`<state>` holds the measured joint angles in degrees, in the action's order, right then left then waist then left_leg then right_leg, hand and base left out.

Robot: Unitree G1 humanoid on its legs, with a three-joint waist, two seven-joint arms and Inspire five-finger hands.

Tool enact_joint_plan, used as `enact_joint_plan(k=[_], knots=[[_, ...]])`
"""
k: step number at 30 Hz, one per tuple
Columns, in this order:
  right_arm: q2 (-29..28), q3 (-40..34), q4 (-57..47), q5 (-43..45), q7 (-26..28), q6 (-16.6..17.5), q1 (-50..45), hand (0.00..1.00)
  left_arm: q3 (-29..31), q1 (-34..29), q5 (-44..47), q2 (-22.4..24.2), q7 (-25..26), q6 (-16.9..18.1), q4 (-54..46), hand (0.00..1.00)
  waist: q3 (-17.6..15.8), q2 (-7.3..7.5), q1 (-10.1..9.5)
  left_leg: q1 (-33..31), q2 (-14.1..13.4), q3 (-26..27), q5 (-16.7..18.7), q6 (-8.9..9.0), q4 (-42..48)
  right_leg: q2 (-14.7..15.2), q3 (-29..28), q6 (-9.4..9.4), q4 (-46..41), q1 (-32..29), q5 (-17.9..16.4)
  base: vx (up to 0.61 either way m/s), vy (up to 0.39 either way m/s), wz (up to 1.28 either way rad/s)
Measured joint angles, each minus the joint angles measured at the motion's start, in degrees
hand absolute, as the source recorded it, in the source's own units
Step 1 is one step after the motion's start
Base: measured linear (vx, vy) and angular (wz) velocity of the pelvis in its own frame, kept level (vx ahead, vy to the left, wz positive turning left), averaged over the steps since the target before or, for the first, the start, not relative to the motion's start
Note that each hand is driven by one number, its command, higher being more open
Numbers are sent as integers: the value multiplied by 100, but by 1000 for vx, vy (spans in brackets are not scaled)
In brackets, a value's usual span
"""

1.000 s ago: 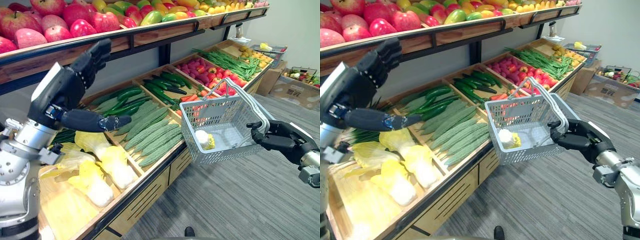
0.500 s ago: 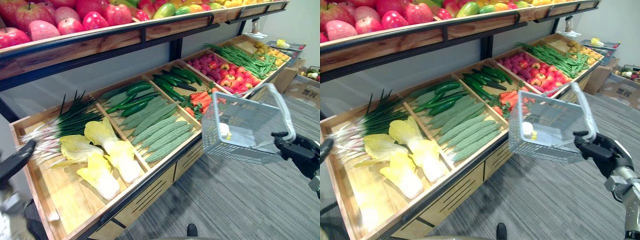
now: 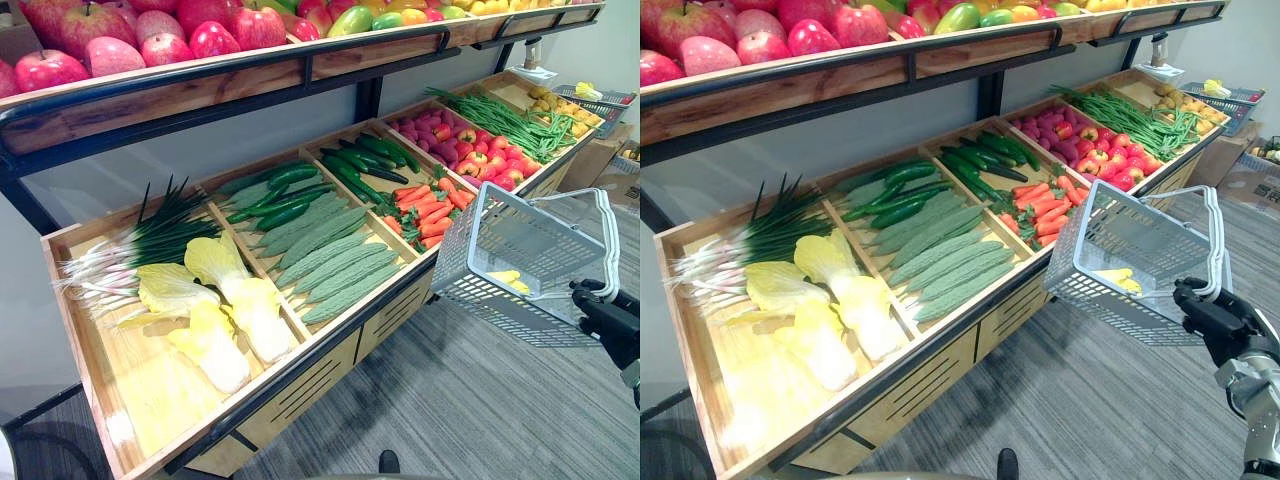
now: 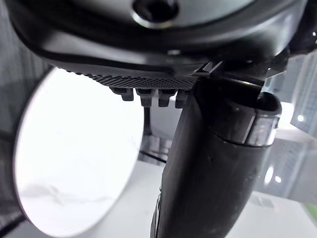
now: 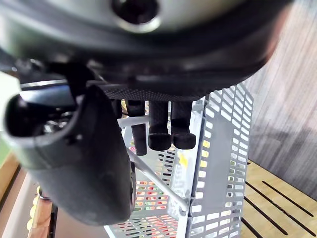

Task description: Pick vegetable in the basket

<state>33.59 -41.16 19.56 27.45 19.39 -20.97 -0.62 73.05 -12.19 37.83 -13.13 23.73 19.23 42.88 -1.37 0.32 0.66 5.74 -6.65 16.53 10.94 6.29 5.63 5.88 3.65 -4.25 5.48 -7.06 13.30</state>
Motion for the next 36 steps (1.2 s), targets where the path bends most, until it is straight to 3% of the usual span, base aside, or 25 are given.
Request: enact_joint_plan(k=[4, 8, 11, 18, 19, 20, 30, 36], knots=[[-2, 203, 93, 197, -8, 0, 5, 0, 63, 23, 588, 104, 152, 78, 989, 100, 14, 58, 75, 2, 6, 1, 2, 2, 31, -1, -26, -8, 1, -4, -2, -18, 5, -2], [-144, 277, 105, 215, -86, -3, 35, 0, 1, 14, 667, 665, 114, 12, 1494, 100, 4, 190, 112, 19, 13, 15, 15, -7, 17, 3, -63, -29, 4, -6, 0, -43, 8, -4], [-202, 421, 103, 220, -193, 0, 231, 0, -339, -11, 866, 1113, 145, -247, 1803, 100, -36, 209, 132, 104, 56, 35, 10, -22, -35, 13, -116, -32, 5, 14, 4, -41, 20, -10], [-207, 640, 96, 433, -522, 0, 231, 0, -1718, -73, 1203, 1526, -202, -1411, 1873, 100, -92, 182, 127, 126, 60, 16, 11, -23, -64, 16, -105, -15, 5, 32, -21, -37, 14, 0], [-208, 759, 97, 471, -589, 0, 238, 0, -3272, -68, 580, 1486, -1184, -2317, 1700, 100, -168, 76, 214, 226, 61, 14, 42, 15, -106, 10, -110, -39, 6, 115, -61, -86, 23, -2], [-208, 825, 96, 471, -589, 0, 238, 0, -3560, -44, 522, 1446, -1322, -2451, 1691, 100, -169, 76, 245, 230, 59, 13, 47, 23, -109, 6, -115, -38, 6, 115, -61, -90, 23, -3], [-284, 999, 132, 470, -547, 10, 239, 0, -4777, -38, 206, 1132, -1496, -2690, 1684, 100, -234, 110, 317, 356, 51, 158, 68, -8, -132, -79, -316, -23, 4, 106, -55, -10, 6, -10], [-298, 1090, 392, 469, -460, 43, 241, 0, -5076, -21, 223, 1058, -1519, -2621, 1683, 100, -240, 122, 399, 395, 61, 206, 96, -14, -143, -100, -399, -29, 4, 89, -52, -10, 9, -7]])
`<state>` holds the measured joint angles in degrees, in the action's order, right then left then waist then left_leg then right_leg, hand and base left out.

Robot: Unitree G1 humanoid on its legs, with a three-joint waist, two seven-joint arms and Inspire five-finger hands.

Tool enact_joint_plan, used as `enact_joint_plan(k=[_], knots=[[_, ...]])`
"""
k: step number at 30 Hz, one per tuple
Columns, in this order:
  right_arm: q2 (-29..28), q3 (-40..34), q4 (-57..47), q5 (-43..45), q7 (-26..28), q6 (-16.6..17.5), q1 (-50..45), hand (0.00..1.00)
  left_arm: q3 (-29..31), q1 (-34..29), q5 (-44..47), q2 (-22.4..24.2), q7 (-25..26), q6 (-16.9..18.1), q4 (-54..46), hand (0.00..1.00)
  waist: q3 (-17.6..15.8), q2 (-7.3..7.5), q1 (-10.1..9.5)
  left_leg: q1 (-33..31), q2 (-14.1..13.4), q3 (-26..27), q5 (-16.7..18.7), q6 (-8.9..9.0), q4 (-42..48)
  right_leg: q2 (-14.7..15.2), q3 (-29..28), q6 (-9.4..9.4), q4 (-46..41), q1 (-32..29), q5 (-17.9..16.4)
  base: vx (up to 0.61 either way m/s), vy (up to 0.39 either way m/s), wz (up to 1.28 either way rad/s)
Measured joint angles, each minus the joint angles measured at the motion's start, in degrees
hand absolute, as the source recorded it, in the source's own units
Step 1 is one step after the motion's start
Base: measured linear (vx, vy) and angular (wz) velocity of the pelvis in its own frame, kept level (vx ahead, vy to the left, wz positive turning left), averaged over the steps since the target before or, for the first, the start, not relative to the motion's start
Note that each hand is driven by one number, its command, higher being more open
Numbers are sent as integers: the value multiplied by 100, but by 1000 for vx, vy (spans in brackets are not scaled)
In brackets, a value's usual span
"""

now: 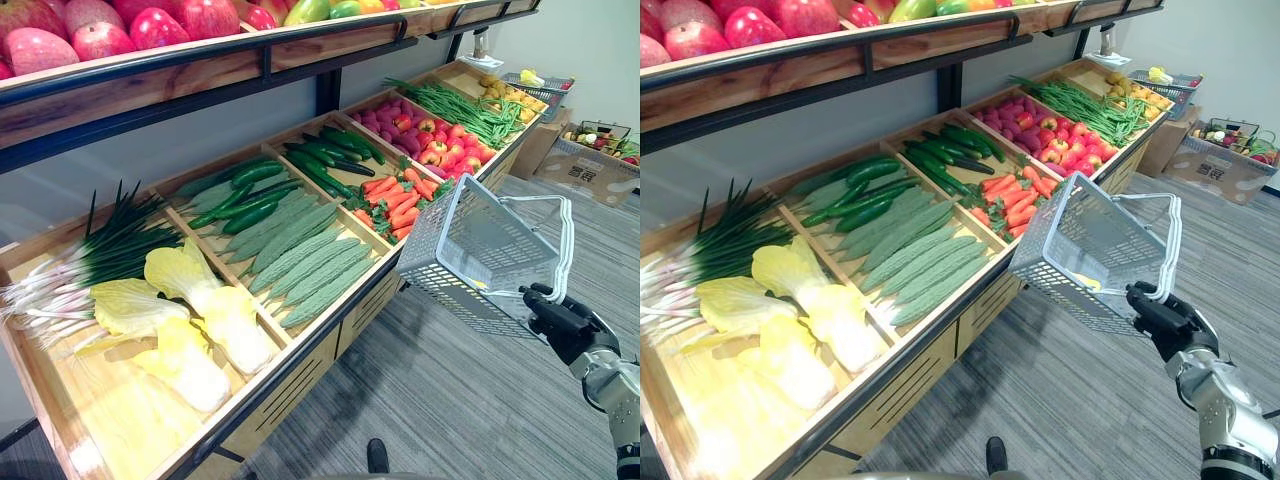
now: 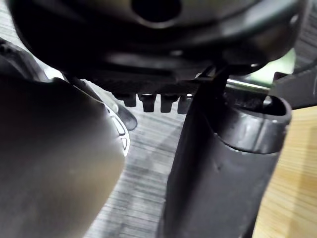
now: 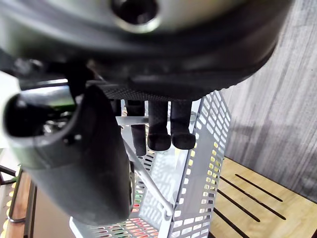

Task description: Pick vegetable in the basket

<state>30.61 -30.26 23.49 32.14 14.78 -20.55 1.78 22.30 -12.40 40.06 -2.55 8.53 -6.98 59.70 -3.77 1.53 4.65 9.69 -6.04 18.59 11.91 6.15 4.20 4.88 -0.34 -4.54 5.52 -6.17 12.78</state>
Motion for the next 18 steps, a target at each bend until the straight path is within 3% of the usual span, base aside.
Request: enact_joint_plan(k=[9, 13, 18], knots=[[-162, -3, 453, -75, -337, 69, -172, 0, -184, 10, -21, -54, -45, 27, -111, 100, -3, 5, 80, 52, 2, 169, 42, 12, -9, -67, -208, -44, -8, -109, 43, -10, 1, -12], [-160, -32, 501, -113, -609, 64, -561, 0, -181, 0, -27, -73, -4, -89, -126, 100, -6, 11, 198, 115, 11, 306, 121, -23, 7, -126, -404, -61, -24, -116, 54, 8, 9, -25], [-160, -585, 563, -57, -581, 53, -891, 0, -187, 11, -26, -96, 40, -127, -124, 100, -3, 17, 419, 160, 63, 582, 330, -64, 197, -151, -709, -83, -19, -161, 74, -10, 22, -34]])
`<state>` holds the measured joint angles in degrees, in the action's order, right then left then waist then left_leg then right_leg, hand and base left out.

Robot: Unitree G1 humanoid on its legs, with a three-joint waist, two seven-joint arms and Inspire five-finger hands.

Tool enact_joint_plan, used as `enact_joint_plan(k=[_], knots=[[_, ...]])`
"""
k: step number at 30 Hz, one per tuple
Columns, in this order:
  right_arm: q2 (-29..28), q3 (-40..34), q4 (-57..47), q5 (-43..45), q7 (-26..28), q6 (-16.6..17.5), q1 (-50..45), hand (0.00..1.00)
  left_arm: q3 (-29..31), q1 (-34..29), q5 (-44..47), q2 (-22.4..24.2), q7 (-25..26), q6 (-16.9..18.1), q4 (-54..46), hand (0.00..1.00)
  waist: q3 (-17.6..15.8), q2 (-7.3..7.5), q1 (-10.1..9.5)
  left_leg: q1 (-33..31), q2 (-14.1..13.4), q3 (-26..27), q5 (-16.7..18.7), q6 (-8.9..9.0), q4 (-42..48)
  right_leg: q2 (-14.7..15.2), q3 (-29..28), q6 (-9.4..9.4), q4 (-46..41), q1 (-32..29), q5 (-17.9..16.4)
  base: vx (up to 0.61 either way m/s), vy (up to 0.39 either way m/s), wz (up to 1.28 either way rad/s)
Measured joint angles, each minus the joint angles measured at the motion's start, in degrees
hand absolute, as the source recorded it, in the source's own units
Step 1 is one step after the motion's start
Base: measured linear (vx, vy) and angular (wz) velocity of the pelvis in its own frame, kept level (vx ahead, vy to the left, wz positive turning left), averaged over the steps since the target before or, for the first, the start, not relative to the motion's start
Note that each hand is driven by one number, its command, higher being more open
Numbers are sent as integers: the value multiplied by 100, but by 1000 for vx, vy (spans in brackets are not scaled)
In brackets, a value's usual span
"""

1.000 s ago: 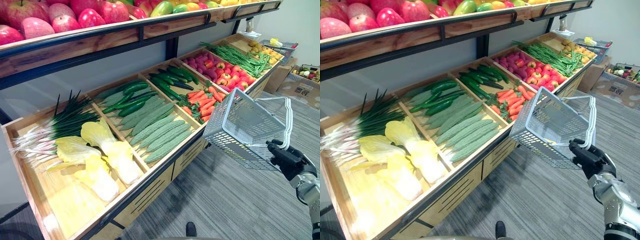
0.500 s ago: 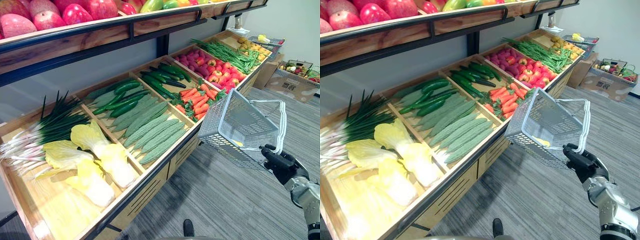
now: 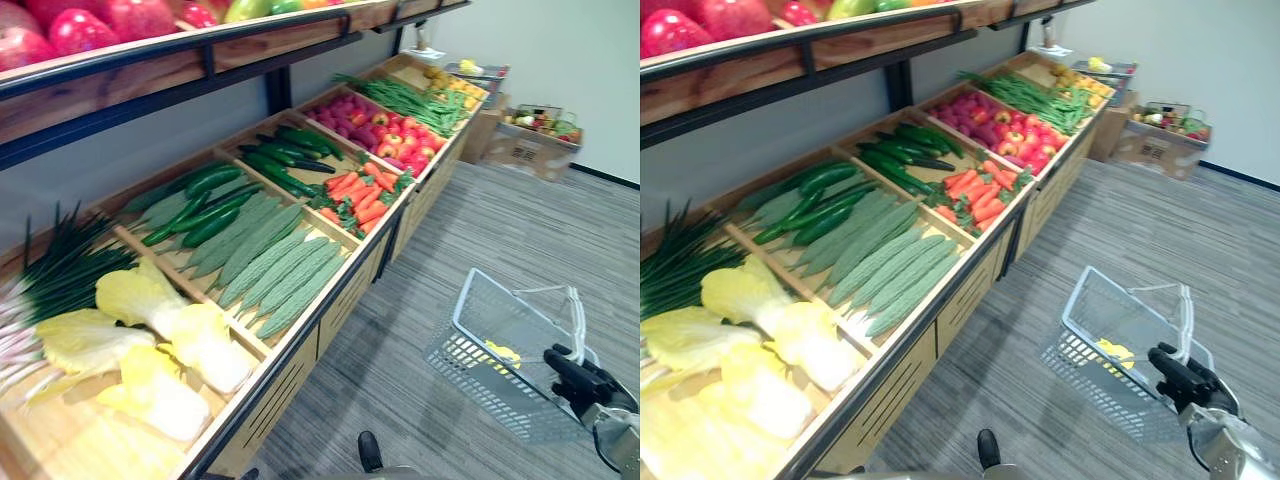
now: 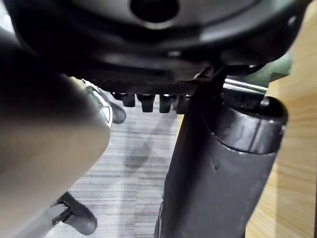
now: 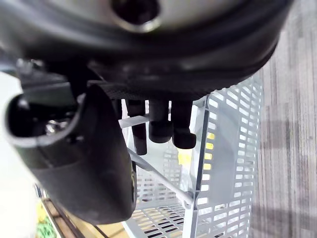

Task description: Pick vegetable in the basket

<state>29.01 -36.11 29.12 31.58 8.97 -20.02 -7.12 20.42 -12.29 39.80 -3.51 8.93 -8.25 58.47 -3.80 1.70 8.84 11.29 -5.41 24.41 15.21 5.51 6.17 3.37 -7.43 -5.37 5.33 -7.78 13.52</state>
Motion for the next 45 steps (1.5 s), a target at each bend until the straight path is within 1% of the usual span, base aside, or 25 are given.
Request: enact_joint_plan(k=[3, 5, 6, 8, 10, 12, 13, 15, 16, 17, 19, 23, 25, 28, 30, 33, 37, 38, 39, 40, 41, 42, 43, 44, 45], knots=[[0, -212, 54, -6, 56, -1, -129, 0, -185, 32, 5, -77, 47, 1, 0, 100, 11, 10, 90, 30, 22, 97, 61, -5, 48, -6, -101, 2, 4, -13, 9, -16, 13, -21], [-4, -227, 310, -32, 135, -1, -134, 0, -226, 71, 12, -79, 81, 6, 1, 100, 39, 18, 89, 58, 23, 151, 75, -3, 47, -22, -143, 2, 9, -13, 11, -3, 1, -13], [-41, -217, 524, -156, 247, -5, -131, 0, -365, 101, 14, -93, 114, 15, 3, 100, 57, 9, 76, 63, 22, 155, 78, -2, 43, -26, -147, 2, 9, -13, 11, 0, 0, 0], [-208, -169, 879, -268, 363, -12, -124, 0, -438, 164, 16, -115, 139, 10, 22, 100, 74, -12, 30, 67, 13, 158, 78, -2, 37, -36, -143, 2, 8, -13, 10, 0, 0, 0], [-572, -27, 1510, -433, 434, -16, -108, 0, -439, 228, 14, -108, 150, -6, 27, 100, 95, -47, -79, 78, -20, 157, 77, -1, 37, -65, -123, 5, 0, -1, 8, 8, -15, 1], [-850, -26, 1911, -455, 436, -16, -108, 0, -437, 255, -4, -100, 138, -8, 29, 100, 96, -73, -152, 90, -38, 151, 77, -1, 37, -80, -106, 7, -2, 15, 6, 0, 0, 0], [-1106, -21, 2248, -461, 447, -15, -126, 0, -433, 264, -66, -89, 118, -15, 34, 100, 79, -137, -206, 135, -50, 144, 78, 0, 31, -89, -95, 12, -3, 59, 0, 0, 0, 0], [-1414, -16, 2539, -462, 447, -6, -175, 0, -418, 259, -218, -74, 105, -37, 46, 100, 76, -190, -239, 182, -52, 144, 83, 9, 24, -92, -92, 21, -1, 107, -13, 0, 0, 0], [-1531, -13, 2606, -463, 445, -6, -222, 0, -406, 261, -229, -76, 103, -47, 48, 100, 75, -191, -241, 181, -47, 144, 84, 9, 27, -87, -94, 21, 1, 107, -12, -30, -12, 0], [-1795, 53, 2700, -462, 444, -2, -341, 0, -339, 262, -232, -68, 102, -61, 75, 100, 72, -185, -264, 191, -44, 144, 87, 12, 31, -81, -87, 22, 7, 122, -12, 0, 0, 0], [-1996, 134, 2706, -463, 426, 138, -563, 0, -299, 264, -232, -53, 104, -65, 165, 100, 65, -175, -268, 237, -38, 146, 101, 11, 27, -70, -80, 28, 12, 169, -14, 0, 0, 0], [-2110, 141, 2709, -456, 424, 369, -752, 0, 91, 261, -348, -30, 109, -57, 202, 100, 51, -42, -280, 277, -35, 156, 123, 15, 25, -65, -81, 27, 15, 204, -15, 0, 0, 0], [-2108, 139, 2716, -447, 417, 449, -747, 0, 130, 261, -428, -44, 105, -48, 205, 100, 49, -4, -323, 277, -51, 158, 125, 20, 17, -84, -75, 25, 15, 200, -18, 0, 0, 0], [-2120, 173, 2827, -446, 415, 476, -709, 0, 129, 289, -449, -37, 35, -19, 206, 100, 60, -23, -400, 287, -96, 161, 121, 32, 0, -134, -54, 10, 13, 194, -27, 45, 2, 1], [-2120, 267, 2998, -445, 408, 495, -572, 0, 128, 349, -503, -44, -21, 74, 263, 100, 48, -29, -408, 296, -127, 161, 116, 41, -20, -168, -44, 4, 12, 194, -36, 48, -4, 1], [-2134, 372, 3053, -451, 395, 526, -487, 0, 116, 439, -670, -41, -59, 77, 278, 100, 38, -29, -413, 303, -130, 162, 116, 41, -24, -174, -47, 1, 5, 196, -39, 12, -2, 0], [-2182, 470, 3052, -458, 348, 636, -486, 0, 86, 544, -827, -64, -118, 92, 286, 100, -12, 36, -445, 467, -123, 296, 118, 43, -37, -213, -103, -1, 0, 264, -30, -5, 1, -17], [-2176, 586, 3044, -462, 353, 649, -464, 0, 130, 508, -869, -60, -116, 138, 281, 100, -71, -8, -473, 589, -154, 515, 120, 47, -64, -236, 157, 221, 17, 252, -69, -31, 0, -56], [-2176, 598, 3041, -475, 359, 650, -444, 0, 140, 492, -868, -51, -106, 174, 279, 100, -78, -40, -497, 599, -223, 656, 120, 47, -75, -211, 603, 417, 0, 265, -200, -14, 1, -78], [-2171, 624, 3041, -518, 366, 666, -380, 0, 195, 436, -868, -38, -84, 195, 267, 100, -75, -129, -525, 609, -309, 879, 118, 48, -51, -175, 1409, 763, -114, 224, -478, 17, 0, -116], [-2160, 821, 3046, -699, 413, 667, -206, 0, 323, 346, -854, -59, -71, 232, 243, 100, -120, -234, -597, 602, -534, 1166, 114, 51, 65, -87, 2276, 1027, -1095, -179, -858, 46, 1, -112], [-2185, 858, 3046, -697, 452, 663, -181, 0, 327, 330, -855, -88, -52, 239, 246, 100, -161, -179, -582, 607, -553, 1185, 115, 51, 138, -15, 2477, 1079, -1665, -290, -954, 102, -11, -103], [-2228, 864, 3112, -680, 496, 659, -189, 0, 337, 307, -857, -223, -32, 246, 244, 100, -212, -31, -600, 649, -484, 1200, 117, 50, 304, 83, 2710, 950, -2113, -309, -1141, 135, -40, -76], [-2211, 865, 3241, -673, 470, 672, -120, 0, 382, 272, -855, -244, 28, 237, 257, 100, -231, 0, -626, 647, -533, 1212, 117, 37, 524, 33, 2711, 890, -2121, -306, -1151, 158, -84, -74], [-2213, 869, 3256, -672, 468, 700, -98, 0, 421, 242, -850, -238, 48, 234, 269, 100, -234, 32, -651, 588, -559, 1216, 108, 8, 705, 29, 2714, 875, -2070, -297, -1140, 105, -115, -68]])
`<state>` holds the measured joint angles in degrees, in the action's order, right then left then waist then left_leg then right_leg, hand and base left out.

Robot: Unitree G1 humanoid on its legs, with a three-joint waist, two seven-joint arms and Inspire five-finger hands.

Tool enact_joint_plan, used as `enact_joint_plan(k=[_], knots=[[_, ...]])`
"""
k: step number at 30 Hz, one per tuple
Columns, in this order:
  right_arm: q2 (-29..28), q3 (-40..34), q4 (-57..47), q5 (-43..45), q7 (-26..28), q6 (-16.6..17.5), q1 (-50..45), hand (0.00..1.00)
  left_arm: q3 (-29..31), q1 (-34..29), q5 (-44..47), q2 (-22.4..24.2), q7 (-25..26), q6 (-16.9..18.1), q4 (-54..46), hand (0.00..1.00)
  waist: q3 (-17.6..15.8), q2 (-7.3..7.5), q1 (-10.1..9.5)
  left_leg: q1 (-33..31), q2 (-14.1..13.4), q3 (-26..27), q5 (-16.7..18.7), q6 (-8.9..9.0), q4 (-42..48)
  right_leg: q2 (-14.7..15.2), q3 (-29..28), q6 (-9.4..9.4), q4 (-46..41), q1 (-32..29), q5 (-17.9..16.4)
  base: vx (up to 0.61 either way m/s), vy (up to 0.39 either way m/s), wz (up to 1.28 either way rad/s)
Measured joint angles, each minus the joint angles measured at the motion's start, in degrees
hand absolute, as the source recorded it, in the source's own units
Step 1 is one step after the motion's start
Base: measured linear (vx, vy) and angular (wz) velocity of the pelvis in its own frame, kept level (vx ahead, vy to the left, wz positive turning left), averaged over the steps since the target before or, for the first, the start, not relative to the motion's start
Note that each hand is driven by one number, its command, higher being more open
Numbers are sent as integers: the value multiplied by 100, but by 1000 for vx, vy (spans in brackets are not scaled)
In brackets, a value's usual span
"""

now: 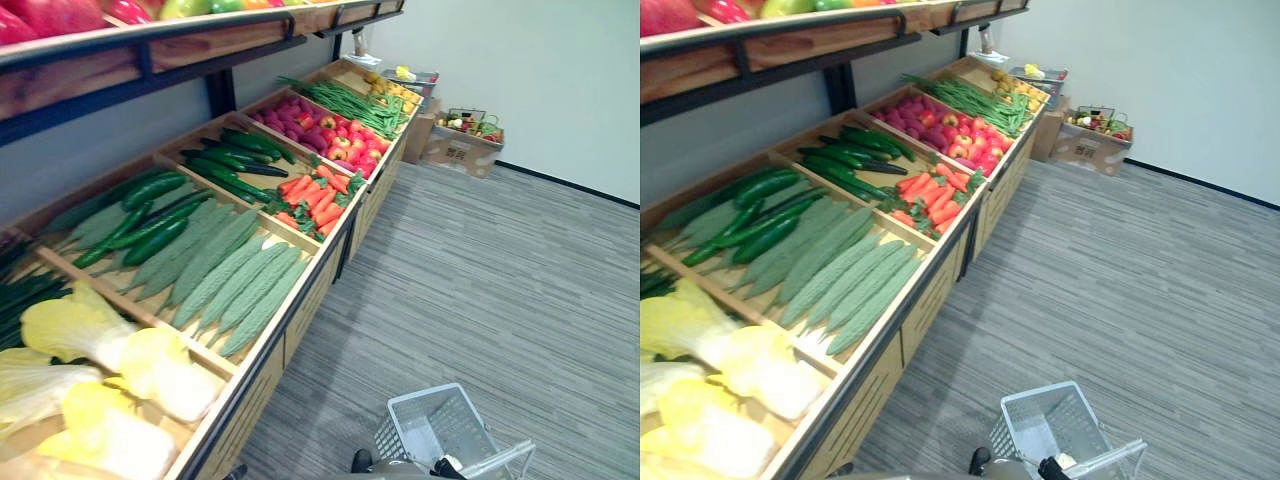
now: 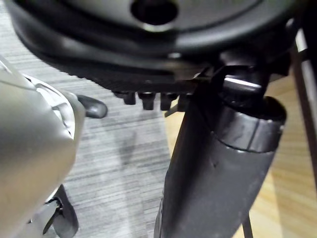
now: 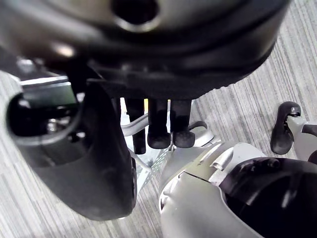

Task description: Pick vegetable in the basket

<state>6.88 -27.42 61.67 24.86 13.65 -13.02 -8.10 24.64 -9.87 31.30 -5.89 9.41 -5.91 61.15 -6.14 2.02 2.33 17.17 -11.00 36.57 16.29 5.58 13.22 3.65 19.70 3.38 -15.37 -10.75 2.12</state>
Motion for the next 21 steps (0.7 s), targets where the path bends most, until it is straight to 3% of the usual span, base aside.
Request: enact_joint_plan(k=[1, 2, 3, 4, 6, 7, 11, 13, 14, 17, 19, 21], knots=[[-12, 60, 39, 7, -2, 58, 78, 0, 106, 98, 19, 33, 5, 2, 17, 100, -92, 96, -11, -182, -86, -4, 90, -168, 435, -10, -73, -87, 277, 113, 137, -4, -89, -63], [34, 125, 138, -1, -11, 74, 173, 0, 182, 208, 34, 114, 12, 32, 71, 100, -109, 26, -75, -261, 82, -93, 132, -370, -86, -255, -195, -106, 914, 272, 544, -78, -42, -74], [31, 133, 198, -5, -18, 74, 252, 0, 264, 226, 48, 135, 10, 35, 78, 100, -98, -53, -142, -288, 76, 24, 113, -392, -329, -400, -230, -77, 1284, 350, 665, -118, -23, -96], [-29, 131, 232, -10, -46, 75, 408, 0, 443, 272, 68, 208, -12, 86, 95, 100, -161, -171, -208, -248, -84, 291, 50, 34, -357, -323, 255, 91, 1012, 255, 323, -69, -28, -76], [14, 139, 235, -66, -38, 75, 433, 0, 587, 289, 67, 234, -24, 131, 115, 100, -254, -115, -187, -157, -173, 430, 38, 57, -160, 15, 645, -38, -259, 148, -563, 54, -57, -52], [34, 157, 265, -191, -40, 77, 439, 0, 631, 216, 67, 201, -55, 207, 156, 100, -268, -30, -219, -105, -213, 509, 29, 72, 27, 7, 576, -105, -235, 265, -654, 142, -79, -40], [59, 167, 266, -226, -14, 109, 439, 0, 776, 177, 54, 280, -201, 232, 218, 100, -223, 71, -194, -658, -729, 426, -468, -47, 1433, -286, 348, 120, 548, 534, -424, 118, -230, -38], [168, 168, 270, -232, 31, 81, 363, 0, 773, 185, 60, 316, -315, 362, 219, 100, -251, 59, -193, -950, -973, 160, -803, -231, 2152, -399, 199, 191, 937, 752, -323, 93, -234, -30], [210, 168, 274, -237, 34, 70, 343, 0, 768, 184, 64, 337, -354, 381, 220, 100, -241, 18, -194, -1000, -983, 35, -781, -256, 2272, -437, 136, 192, 1016, 810, -315, 100, -218, -40], [329, 171, 345, -280, 165, 36, 376, 0, 514, 159, 168, 467, -467, 529, 218, 100, -256, -24, -229, -1354, -530, -1148, -271, -34, 2244, -589, -263, 144, 1274, 1044, -278, 86, -117, -64], [363, 185, 389, -463, 349, -10, 444, 0, 304, 156, 418, 462, -483, 584, 209, 100, -272, 9, -249, -1435, -123, -1781, -93, 113, 1446, -665, -503, 132, 1345, 1157, -268, 33, 17, -72], [400, 229, 388, -463, 440, -93, 439, 0, 181, 169, 556, 468, -482, 642, 190, 100, -272, 8, -248, -1516, 152, -2242, -83, 130, 547, -725, -684, 126, 1392, 1203, -266, 19, 50, -50]])
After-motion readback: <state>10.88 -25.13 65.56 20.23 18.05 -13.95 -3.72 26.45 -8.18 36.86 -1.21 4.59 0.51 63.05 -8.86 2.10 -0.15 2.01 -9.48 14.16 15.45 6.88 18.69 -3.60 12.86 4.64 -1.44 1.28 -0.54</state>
